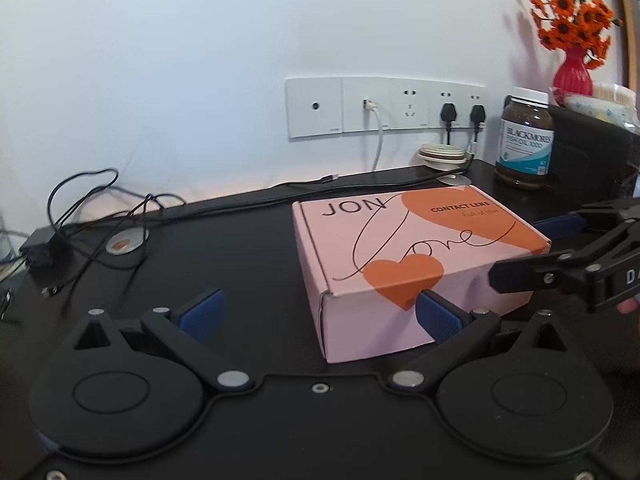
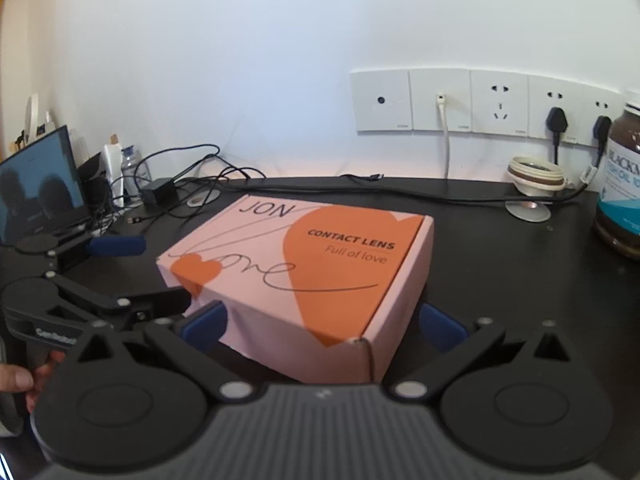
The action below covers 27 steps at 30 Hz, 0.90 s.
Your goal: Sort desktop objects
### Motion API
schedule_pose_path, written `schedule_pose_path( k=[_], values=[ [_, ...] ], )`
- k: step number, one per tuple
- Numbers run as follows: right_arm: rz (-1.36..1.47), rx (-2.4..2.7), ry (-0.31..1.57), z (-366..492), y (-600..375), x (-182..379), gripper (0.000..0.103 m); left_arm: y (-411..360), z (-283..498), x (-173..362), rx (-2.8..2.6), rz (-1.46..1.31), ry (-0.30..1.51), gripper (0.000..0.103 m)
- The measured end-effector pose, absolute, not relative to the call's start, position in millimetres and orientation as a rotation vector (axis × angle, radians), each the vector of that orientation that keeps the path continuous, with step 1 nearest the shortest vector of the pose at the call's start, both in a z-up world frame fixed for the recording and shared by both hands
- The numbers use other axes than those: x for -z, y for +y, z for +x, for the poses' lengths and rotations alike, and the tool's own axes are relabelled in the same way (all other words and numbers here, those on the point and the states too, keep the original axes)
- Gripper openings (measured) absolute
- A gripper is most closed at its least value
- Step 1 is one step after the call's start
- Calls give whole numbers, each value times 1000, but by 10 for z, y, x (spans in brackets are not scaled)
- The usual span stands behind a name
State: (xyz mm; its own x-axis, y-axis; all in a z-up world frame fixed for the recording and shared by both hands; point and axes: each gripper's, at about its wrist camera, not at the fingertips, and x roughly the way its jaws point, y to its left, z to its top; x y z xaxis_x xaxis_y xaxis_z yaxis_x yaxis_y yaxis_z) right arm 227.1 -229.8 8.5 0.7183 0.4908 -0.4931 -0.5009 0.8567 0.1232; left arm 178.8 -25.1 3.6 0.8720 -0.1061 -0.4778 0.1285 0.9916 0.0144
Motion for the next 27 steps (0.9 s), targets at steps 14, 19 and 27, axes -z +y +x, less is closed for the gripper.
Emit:
schedule_pose_path(
  k=[14, 19, 27],
  values=[
    [82, -441, 547, 1977, -2431, -174, 102, -369, 1569, -115, 19, 76, 488, 103],
    [113, -395, 552, 1881, -2520, -179, 102, -420, 1524, -124, 27, 78, 498, 103],
    [191, -350, 565, 1727, -2693, -140, 102, -497, 1457, -110, 56, 62, 517, 103]
  ],
)
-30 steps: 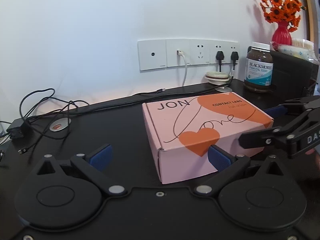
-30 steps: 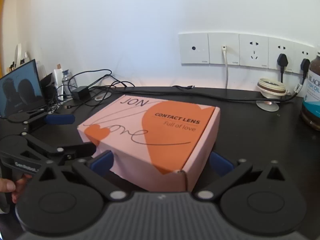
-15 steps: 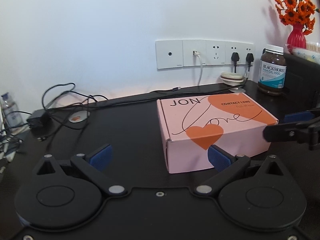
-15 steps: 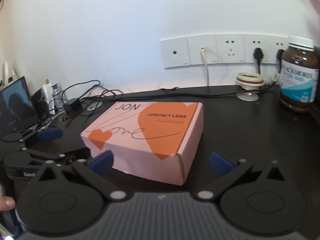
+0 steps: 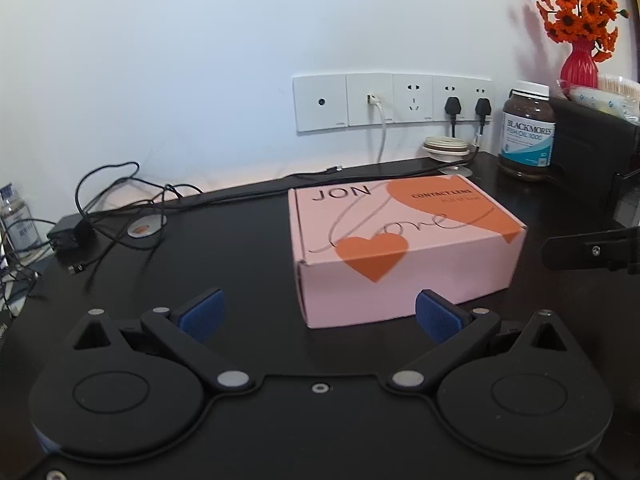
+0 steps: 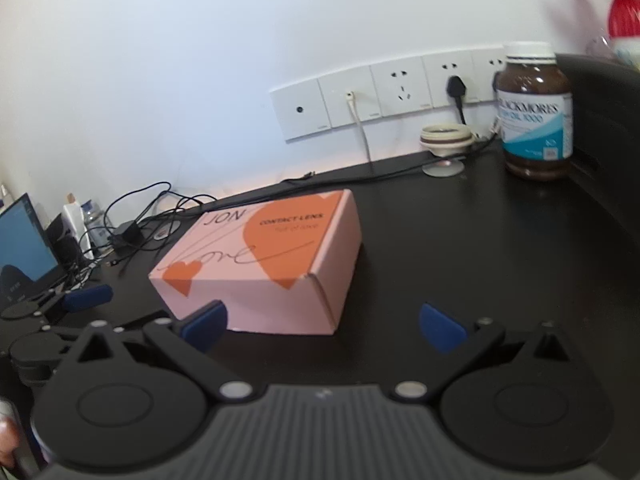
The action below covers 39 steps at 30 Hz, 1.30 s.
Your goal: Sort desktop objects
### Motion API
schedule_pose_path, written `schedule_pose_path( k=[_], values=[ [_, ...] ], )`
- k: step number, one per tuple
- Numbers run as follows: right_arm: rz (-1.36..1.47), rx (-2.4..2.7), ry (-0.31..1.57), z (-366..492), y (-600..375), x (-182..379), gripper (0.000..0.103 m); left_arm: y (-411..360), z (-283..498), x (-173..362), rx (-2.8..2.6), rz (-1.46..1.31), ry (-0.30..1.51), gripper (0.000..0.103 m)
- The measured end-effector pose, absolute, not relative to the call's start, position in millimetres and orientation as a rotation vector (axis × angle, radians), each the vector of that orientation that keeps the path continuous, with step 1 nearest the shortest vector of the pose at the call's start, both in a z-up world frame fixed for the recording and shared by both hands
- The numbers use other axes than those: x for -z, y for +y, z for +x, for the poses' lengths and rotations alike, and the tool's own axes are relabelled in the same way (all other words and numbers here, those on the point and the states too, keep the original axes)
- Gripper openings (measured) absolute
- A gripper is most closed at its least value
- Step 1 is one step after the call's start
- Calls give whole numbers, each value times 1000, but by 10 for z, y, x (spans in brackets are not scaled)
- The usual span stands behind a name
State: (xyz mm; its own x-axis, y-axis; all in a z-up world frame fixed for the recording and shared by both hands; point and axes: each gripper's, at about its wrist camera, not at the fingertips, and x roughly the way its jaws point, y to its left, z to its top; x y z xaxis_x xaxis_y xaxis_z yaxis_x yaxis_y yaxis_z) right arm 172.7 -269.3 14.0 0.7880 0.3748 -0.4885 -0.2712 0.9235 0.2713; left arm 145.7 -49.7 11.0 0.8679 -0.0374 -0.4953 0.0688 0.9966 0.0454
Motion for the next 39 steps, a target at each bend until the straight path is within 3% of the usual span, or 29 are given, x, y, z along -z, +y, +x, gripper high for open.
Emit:
schedule_pose_path(
  k=[21, 27, 39],
  values=[
    [222, -357, 561, 1425, -2694, -164, 102, -308, 1252, -64, 27, -147, 573, 103],
    [225, -347, 572, 1350, -2664, -156, 102, -304, 1139, -134, -49, -86, 539, 103],
    [217, -276, 583, 1116, -2567, -40, 102, -302, 975, -57, 22, -52, 636, 103]
  ],
)
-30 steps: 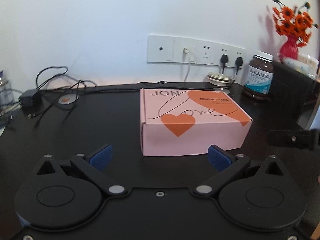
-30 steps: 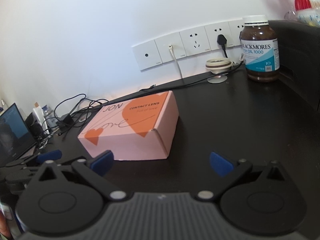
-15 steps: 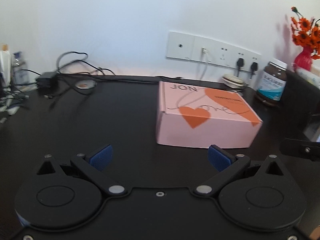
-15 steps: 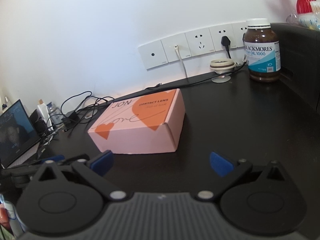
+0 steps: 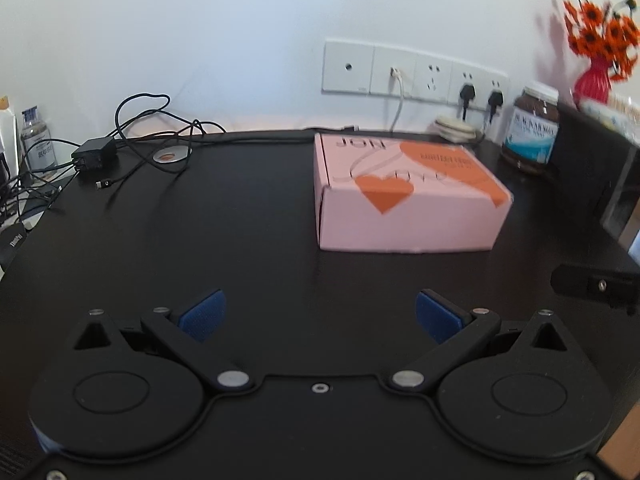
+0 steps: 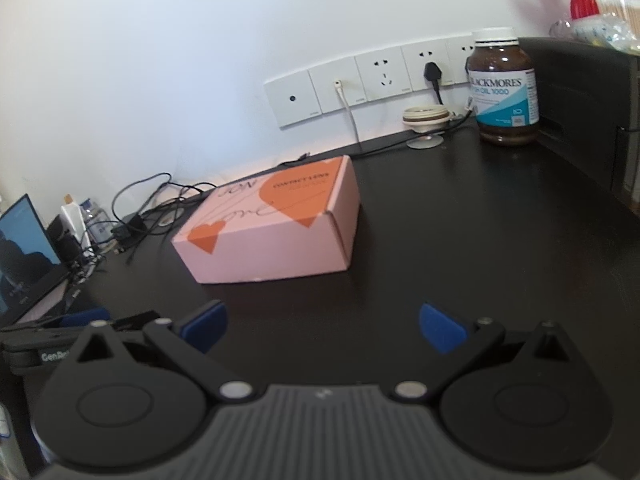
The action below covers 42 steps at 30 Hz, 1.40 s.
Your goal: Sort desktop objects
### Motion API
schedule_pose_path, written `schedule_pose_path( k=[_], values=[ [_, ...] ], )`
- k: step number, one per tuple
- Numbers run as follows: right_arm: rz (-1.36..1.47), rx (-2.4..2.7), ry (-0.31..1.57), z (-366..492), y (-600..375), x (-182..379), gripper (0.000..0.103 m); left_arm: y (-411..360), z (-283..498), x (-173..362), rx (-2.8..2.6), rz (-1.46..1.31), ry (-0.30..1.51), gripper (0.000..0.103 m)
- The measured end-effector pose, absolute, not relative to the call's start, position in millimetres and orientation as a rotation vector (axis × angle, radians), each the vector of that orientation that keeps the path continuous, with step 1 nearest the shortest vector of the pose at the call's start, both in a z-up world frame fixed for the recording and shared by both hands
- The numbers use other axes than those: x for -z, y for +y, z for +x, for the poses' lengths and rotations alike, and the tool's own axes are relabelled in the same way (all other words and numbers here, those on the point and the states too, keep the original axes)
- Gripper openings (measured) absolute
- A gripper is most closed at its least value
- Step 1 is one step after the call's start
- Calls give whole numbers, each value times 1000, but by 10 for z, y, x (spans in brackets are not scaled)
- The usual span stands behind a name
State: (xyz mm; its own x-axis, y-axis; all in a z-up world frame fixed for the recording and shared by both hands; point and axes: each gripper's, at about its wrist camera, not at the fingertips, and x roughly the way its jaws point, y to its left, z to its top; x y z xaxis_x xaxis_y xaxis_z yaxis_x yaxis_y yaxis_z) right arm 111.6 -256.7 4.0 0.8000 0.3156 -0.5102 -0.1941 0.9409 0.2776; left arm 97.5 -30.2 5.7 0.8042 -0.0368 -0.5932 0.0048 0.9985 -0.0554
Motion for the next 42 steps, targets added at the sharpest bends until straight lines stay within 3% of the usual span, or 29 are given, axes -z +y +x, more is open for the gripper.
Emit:
schedule_pose_path(
  k=[12, 32, 42],
  values=[
    [221, -228, 597, 911, -2613, 106, 102, -351, 683, 108, -2, -48, 654, 103],
    [191, -238, 507, 38, -2656, 63, 102, -587, -250, -2, -52, 59, 517, 103],
    [162, -229, 492, -72, -2633, -4, 102, -568, -277, 34, -41, 39, 547, 103]
  ],
)
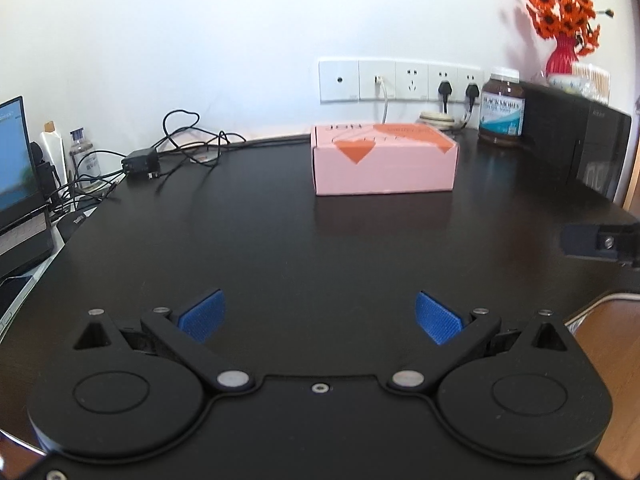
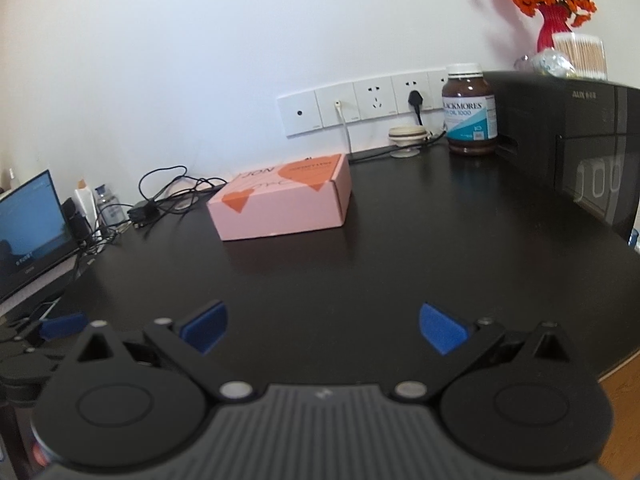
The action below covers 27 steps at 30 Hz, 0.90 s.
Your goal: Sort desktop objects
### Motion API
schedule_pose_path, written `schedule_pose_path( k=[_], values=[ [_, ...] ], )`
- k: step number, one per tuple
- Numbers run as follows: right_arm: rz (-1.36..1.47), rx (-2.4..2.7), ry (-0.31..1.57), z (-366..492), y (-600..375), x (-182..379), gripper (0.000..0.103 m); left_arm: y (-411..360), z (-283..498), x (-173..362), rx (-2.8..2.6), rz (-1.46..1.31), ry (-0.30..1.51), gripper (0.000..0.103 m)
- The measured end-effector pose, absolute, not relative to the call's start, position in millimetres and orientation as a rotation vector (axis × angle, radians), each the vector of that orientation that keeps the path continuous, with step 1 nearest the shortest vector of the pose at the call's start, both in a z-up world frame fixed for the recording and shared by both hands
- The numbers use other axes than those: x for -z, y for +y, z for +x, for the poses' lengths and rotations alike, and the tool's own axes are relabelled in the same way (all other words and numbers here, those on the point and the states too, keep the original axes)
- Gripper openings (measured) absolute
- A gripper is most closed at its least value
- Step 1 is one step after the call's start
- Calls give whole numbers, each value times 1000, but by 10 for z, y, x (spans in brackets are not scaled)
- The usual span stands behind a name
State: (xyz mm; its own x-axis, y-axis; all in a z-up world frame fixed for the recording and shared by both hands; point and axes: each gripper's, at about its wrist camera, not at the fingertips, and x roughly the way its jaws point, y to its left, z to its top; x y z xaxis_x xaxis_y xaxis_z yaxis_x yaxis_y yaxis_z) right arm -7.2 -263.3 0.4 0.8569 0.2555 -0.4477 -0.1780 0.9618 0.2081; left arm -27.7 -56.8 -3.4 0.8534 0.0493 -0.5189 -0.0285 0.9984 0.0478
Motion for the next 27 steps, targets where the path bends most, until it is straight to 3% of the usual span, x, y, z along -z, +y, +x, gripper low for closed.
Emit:
schedule_pose_path(
  k=[27],
  values=[
    [192, -172, 548, -131, -2818, 182, 102, -659, -212, 156, 21, 17, 612, 103]
  ],
)
